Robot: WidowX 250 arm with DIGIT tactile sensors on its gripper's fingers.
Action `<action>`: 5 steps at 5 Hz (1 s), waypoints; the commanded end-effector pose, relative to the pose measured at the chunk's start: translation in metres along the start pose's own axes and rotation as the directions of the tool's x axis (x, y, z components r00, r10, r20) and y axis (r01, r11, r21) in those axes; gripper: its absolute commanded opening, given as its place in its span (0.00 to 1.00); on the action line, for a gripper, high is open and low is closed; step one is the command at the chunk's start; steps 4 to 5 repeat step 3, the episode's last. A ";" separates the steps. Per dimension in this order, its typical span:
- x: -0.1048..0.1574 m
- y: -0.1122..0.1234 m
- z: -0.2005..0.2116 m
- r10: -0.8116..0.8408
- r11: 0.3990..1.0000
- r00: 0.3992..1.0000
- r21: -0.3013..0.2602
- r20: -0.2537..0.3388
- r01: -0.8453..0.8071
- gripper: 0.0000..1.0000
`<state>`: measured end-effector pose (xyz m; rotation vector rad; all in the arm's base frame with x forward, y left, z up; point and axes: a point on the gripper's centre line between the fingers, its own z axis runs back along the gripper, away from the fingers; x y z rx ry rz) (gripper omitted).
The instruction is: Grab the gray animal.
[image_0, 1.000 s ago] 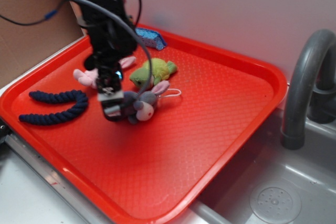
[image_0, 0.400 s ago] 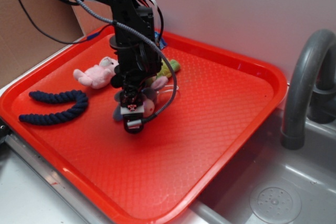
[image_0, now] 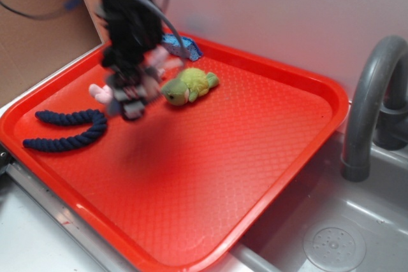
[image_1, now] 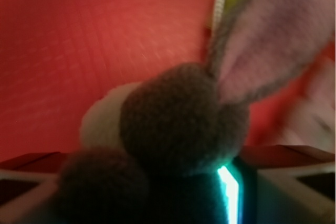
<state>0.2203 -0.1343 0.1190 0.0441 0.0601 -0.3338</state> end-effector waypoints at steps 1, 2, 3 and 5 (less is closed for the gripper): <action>-0.084 0.011 0.100 0.352 0.935 0.922 -0.114 0.160 -0.336 0.00; -0.134 -0.019 0.144 0.433 0.901 0.874 -0.134 0.223 -0.412 0.00; -0.176 -0.030 0.191 0.409 0.909 0.881 -0.190 0.239 -0.371 0.00; -0.176 -0.030 0.191 0.409 0.909 0.881 -0.190 0.239 -0.371 0.00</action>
